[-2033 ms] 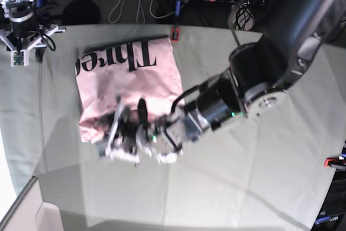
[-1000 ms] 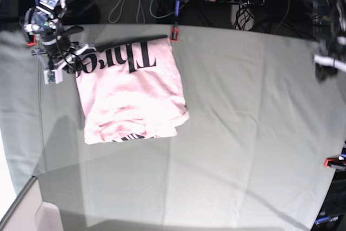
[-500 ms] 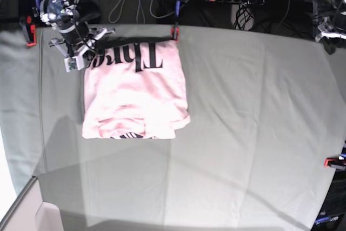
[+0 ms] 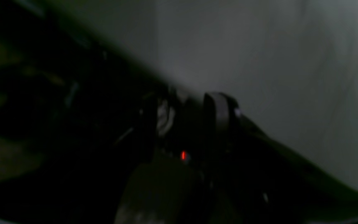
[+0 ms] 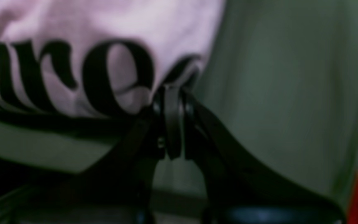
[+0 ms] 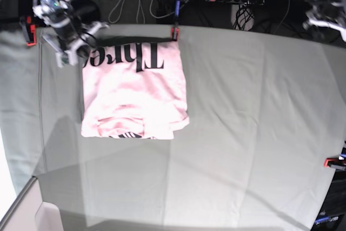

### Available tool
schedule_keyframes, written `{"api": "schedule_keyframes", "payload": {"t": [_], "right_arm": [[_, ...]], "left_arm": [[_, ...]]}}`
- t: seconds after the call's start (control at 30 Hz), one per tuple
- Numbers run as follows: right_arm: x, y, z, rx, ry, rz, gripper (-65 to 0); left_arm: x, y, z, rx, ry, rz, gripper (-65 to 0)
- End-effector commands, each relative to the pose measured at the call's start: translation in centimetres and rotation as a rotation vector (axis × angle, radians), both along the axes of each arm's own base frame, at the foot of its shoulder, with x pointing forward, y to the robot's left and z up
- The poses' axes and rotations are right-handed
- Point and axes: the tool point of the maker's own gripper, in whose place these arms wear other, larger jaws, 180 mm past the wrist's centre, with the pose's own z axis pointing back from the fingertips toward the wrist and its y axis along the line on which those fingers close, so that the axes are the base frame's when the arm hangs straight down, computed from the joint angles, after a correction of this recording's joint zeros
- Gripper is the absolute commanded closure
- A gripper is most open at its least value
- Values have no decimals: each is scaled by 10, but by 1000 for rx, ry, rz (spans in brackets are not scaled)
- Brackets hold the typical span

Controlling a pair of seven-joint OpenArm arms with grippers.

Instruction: Layout the t-shirt on the table in an organized manner, then fold the t-shirt properly

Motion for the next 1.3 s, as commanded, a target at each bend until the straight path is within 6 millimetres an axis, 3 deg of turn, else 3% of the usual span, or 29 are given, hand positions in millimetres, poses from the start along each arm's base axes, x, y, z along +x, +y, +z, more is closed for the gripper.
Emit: {"api": "schedule_keyframes", "payload": {"t": [0.0, 0.1, 0.27, 0.4, 0.57, 0.7, 0.9, 1.03, 1.13, 1.27], "right_arm": [[5, -23, 20, -49, -63, -36, -10], [-16, -44, 23, -93, -18, -82, -10], [-71, -65, 8, -95, 136, -170, -6], [-106, -63, -4, -71, 211, -189, 0], [-149, -39, -52, 59, 353, -225, 0], [-160, 0, -92, 199, 415, -222, 0], [-158, 16, -136, 334, 424, -229, 0], [-163, 39, -163, 456, 430, -251, 0], [-167, 64, -175, 533, 427, -235, 0], [-184, 40, -195, 292, 411, -328, 0]], "left_arm": [[-4, 5, 4, 17, -3, -9, -238], [-30, -10, -19, -23, 85, -36, -214], [-72, -17, -57, -91, 214, 4, -8], [-93, -24, -86, -147, 286, 51, -3], [-112, -49, -139, -163, 476, -19, -1], [-108, -88, -176, -178, 520, -89, -1], [-104, -154, -211, -173, 543, -311, -1], [-104, -179, -218, -200, 571, -372, -1], [-101, -183, -218, -203, 578, -378, -1], [-102, -193, -219, -217, 586, -398, -1]]}}
